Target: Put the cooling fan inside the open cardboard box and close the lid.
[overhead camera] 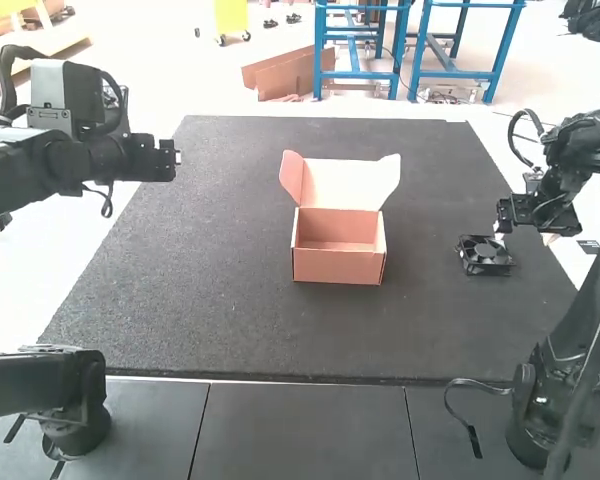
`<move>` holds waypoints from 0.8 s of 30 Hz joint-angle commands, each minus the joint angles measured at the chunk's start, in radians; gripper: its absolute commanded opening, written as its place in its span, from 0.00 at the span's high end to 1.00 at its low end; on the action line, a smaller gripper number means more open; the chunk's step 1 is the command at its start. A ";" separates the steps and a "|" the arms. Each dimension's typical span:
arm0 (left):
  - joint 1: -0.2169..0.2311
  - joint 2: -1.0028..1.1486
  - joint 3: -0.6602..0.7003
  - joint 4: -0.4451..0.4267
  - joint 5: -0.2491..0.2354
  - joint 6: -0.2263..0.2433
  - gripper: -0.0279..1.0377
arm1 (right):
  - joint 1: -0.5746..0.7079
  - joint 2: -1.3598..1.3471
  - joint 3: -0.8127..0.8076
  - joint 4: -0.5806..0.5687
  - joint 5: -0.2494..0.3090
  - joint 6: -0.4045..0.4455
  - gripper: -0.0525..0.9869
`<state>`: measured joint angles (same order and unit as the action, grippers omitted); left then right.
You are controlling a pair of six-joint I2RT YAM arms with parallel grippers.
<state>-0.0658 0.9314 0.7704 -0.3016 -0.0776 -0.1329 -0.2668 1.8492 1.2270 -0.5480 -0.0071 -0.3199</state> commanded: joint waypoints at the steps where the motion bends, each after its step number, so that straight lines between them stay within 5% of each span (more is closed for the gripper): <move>1: -0.008 0.004 0.035 0.010 0.009 -0.008 0.07 | -0.022 0.025 0.045 0.000 0.009 0.028 0.08; 11: -0.003 0.004 0.032 0.005 0.006 -0.011 0.07 | -0.022 0.056 0.055 0.031 0.093 0.044 0.08; 24: 0.000 -0.006 0.038 -0.004 0.004 -0.016 0.07 | -0.018 0.105 0.051 0.031 0.116 0.051 0.08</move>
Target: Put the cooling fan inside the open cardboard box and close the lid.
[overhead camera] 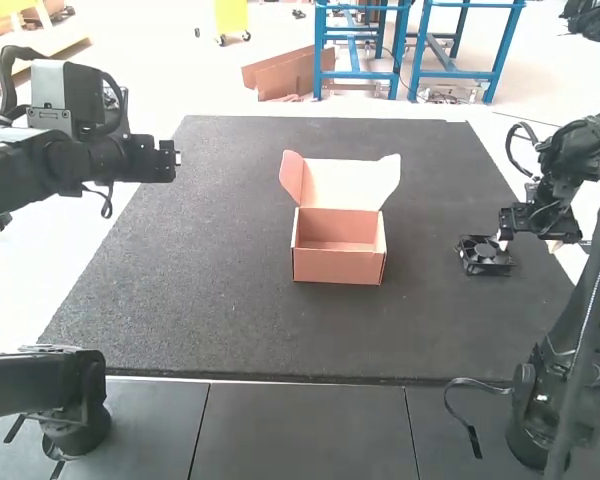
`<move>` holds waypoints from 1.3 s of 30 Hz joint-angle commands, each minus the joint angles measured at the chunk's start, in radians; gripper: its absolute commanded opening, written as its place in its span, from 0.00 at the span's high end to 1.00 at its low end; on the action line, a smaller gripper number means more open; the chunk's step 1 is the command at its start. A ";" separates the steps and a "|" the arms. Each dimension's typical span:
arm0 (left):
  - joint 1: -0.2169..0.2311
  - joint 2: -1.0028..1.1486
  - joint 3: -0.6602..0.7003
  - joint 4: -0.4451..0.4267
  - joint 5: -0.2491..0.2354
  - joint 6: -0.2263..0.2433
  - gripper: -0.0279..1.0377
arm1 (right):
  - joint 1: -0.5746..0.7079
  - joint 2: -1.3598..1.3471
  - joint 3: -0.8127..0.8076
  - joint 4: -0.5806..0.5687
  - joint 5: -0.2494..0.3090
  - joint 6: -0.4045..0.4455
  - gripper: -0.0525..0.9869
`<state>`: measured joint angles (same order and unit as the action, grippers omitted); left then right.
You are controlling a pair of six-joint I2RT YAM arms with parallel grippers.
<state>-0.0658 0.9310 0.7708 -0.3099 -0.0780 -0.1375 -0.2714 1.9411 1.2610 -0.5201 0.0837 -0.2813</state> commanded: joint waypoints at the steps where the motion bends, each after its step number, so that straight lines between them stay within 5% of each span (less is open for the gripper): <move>1: 0.000 -0.006 0.038 0.003 0.004 -0.011 0.07 | -0.014 0.018 0.017 0.003 0.027 0.013 0.08; 11: 0.000 -0.012 0.044 -0.005 0.004 -0.010 0.07 | -0.012 0.059 0.009 -0.008 0.041 0.027 0.11; 14: 0.000 -0.012 0.047 -0.005 0.004 -0.010 0.07 | -0.012 0.061 0.005 -0.017 0.021 0.042 0.28; 18: 0.000 -0.012 0.048 -0.006 0.004 -0.010 0.07 | -0.012 0.061 0.000 -0.018 -0.039 0.065 0.69; 22: -0.003 -0.012 0.048 -0.008 0.004 -0.010 0.07 | -0.012 0.061 0.000 -0.035 -0.101 0.119 0.96; 27: -0.008 -0.012 0.045 -0.006 0.006 -0.010 0.07 | -0.002 0.053 -0.003 -0.095 -0.116 0.152 0.96; 31: -0.008 -0.012 0.044 -0.029 0.006 -0.004 0.07 | 0.000 0.005 0.006 -0.179 -0.183 0.175 0.96; 39: -0.008 -0.017 0.042 -0.054 0.009 0.030 0.07 | 0.005 -0.277 -0.077 -0.185 -0.211 0.218 0.96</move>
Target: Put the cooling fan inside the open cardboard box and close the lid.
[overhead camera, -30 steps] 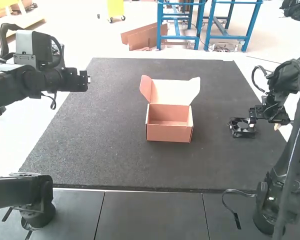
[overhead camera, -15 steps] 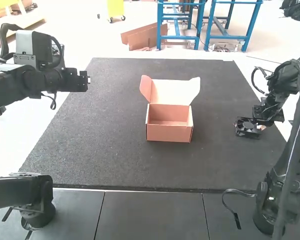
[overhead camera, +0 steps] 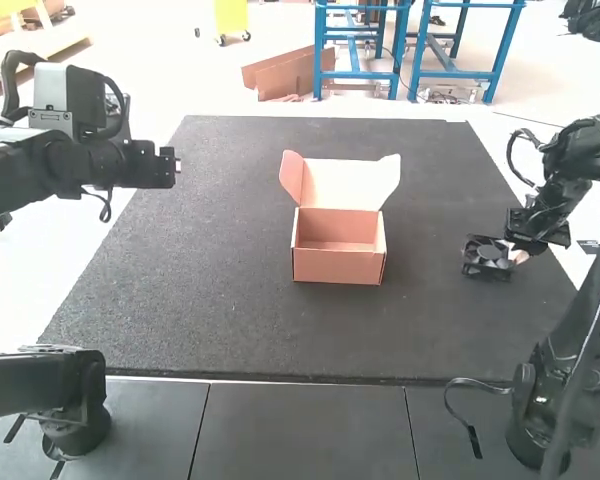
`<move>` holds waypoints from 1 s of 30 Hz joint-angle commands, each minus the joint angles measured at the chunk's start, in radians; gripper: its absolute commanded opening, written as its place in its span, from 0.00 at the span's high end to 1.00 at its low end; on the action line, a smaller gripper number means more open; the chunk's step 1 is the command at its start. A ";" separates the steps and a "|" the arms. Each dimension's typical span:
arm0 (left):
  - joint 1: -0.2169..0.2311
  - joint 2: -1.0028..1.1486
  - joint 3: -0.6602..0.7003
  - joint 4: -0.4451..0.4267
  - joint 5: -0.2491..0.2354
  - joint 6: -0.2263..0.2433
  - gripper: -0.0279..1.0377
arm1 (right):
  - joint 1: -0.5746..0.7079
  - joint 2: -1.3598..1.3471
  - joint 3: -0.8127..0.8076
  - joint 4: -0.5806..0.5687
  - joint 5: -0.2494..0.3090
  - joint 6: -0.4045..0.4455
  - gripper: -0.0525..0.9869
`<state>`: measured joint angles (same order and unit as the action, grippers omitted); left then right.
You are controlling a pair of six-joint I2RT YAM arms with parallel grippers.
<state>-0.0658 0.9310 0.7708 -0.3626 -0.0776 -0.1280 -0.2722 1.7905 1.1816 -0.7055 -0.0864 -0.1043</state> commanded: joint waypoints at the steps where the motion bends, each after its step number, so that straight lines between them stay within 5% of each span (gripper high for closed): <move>1: -0.008 -0.020 0.042 -0.002 0.010 0.027 0.07 | 0.007 -0.158 -0.007 -0.017 -0.044 0.043 0.96; 11: -0.022 -0.058 0.032 -0.029 0.013 0.047 0.07 | 0.113 -0.488 -0.017 -0.118 -0.098 0.193 0.96; 30: -0.040 -0.127 -0.024 -0.030 0.013 0.044 0.07 | 0.742 -0.514 0.096 -0.264 -0.111 0.453 0.96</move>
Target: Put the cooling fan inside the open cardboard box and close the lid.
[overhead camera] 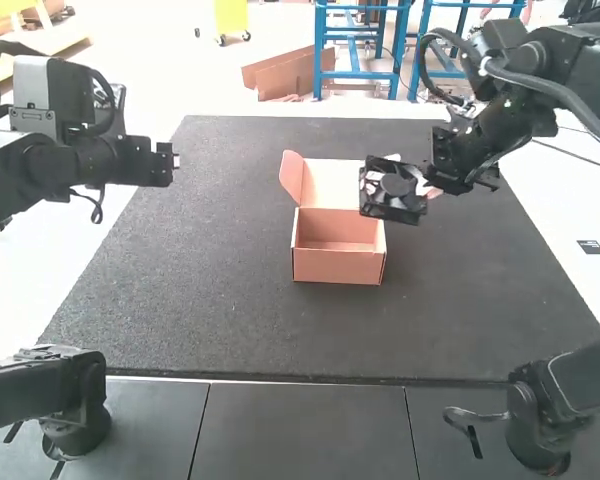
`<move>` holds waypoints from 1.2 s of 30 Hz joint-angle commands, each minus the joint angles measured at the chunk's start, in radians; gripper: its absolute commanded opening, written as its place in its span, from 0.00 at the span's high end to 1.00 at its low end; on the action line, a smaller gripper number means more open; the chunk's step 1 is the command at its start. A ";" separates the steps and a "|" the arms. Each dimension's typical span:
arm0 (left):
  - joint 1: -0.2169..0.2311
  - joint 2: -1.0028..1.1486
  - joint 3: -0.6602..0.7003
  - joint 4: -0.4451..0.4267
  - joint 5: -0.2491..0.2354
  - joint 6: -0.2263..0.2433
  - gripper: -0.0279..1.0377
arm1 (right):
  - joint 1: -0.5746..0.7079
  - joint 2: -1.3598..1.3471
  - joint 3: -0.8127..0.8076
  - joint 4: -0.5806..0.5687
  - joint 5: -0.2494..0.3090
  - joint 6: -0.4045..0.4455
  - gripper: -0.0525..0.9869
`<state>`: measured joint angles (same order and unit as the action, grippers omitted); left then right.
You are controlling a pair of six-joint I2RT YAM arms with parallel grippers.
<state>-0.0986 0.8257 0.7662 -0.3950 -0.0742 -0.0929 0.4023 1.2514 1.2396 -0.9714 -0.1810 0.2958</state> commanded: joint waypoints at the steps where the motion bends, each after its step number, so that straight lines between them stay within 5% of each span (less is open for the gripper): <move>1: -0.007 -0.023 -0.019 0.002 0.010 0.007 0.07 | 0.095 0.040 0.043 0.002 -0.017 0.063 0.96; 9: -0.007 -0.025 -0.018 0.004 0.010 0.005 0.06 | 0.184 0.177 0.066 0.071 -0.012 0.100 0.96; 22: -0.007 -0.026 -0.008 0.005 0.010 -0.004 0.06 | 0.182 0.393 0.072 0.304 0.150 0.045 0.96; 36: -0.007 -0.028 0.012 -0.013 0.010 -0.010 0.06 | 0.182 0.508 0.037 0.479 0.235 0.040 0.96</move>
<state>-0.0986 0.8169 0.7425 -0.4110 -0.0742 -0.0948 0.5812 1.7576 1.2694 -0.5018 0.0242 0.3424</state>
